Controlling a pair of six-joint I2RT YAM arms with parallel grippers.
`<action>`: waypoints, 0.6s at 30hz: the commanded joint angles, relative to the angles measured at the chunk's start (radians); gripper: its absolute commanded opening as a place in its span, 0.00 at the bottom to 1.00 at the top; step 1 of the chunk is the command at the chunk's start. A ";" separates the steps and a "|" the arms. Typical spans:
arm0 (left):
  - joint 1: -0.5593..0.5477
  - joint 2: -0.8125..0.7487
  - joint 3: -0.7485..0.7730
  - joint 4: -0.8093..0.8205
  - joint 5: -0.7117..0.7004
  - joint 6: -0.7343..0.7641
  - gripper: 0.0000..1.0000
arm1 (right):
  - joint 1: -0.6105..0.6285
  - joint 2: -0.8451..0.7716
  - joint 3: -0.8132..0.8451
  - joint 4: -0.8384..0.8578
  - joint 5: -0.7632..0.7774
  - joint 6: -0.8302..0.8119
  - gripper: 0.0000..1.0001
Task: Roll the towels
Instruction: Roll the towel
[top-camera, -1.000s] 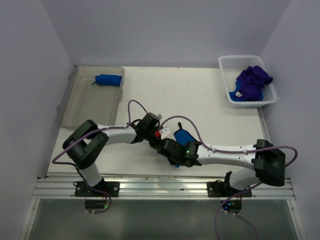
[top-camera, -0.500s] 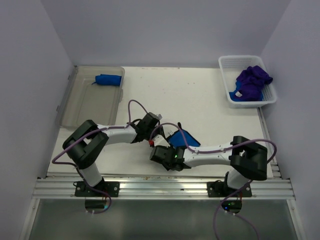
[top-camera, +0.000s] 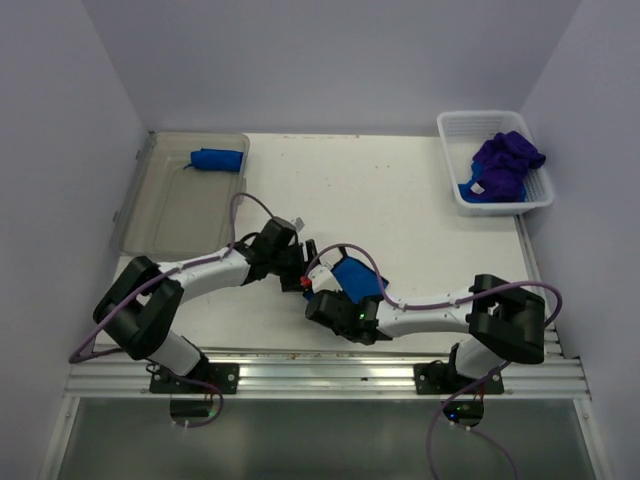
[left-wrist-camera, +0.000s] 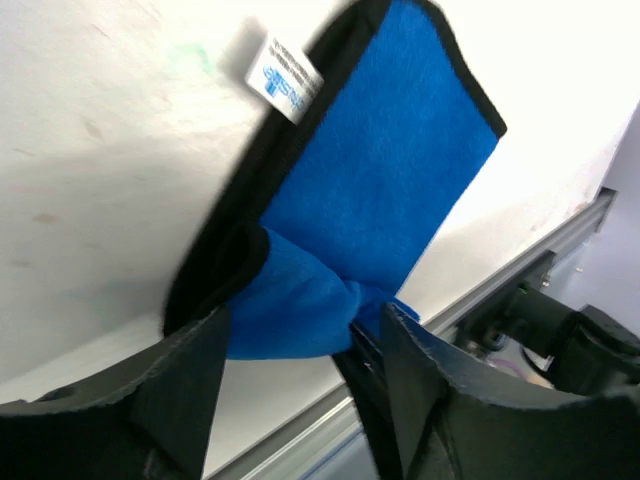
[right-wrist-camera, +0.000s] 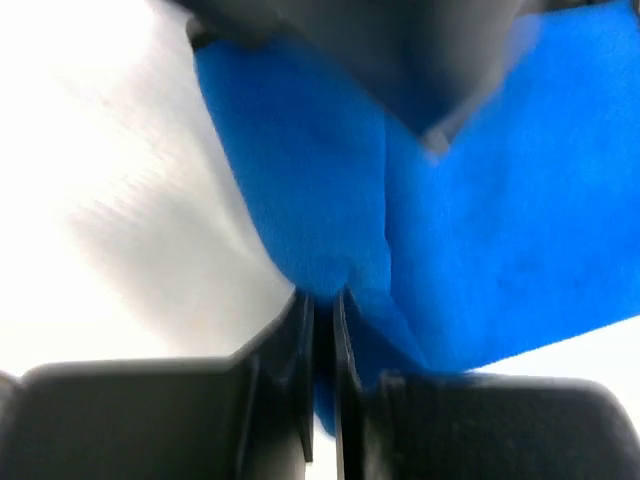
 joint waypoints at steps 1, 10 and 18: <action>0.066 -0.106 -0.027 -0.059 -0.010 0.065 0.70 | -0.020 -0.025 -0.028 0.054 -0.145 -0.024 0.00; 0.115 -0.270 -0.142 -0.081 -0.026 0.062 0.77 | -0.181 -0.071 -0.021 0.125 -0.515 0.010 0.00; 0.115 -0.331 -0.243 0.022 -0.003 -0.004 0.87 | -0.302 -0.059 -0.031 0.204 -0.797 0.047 0.00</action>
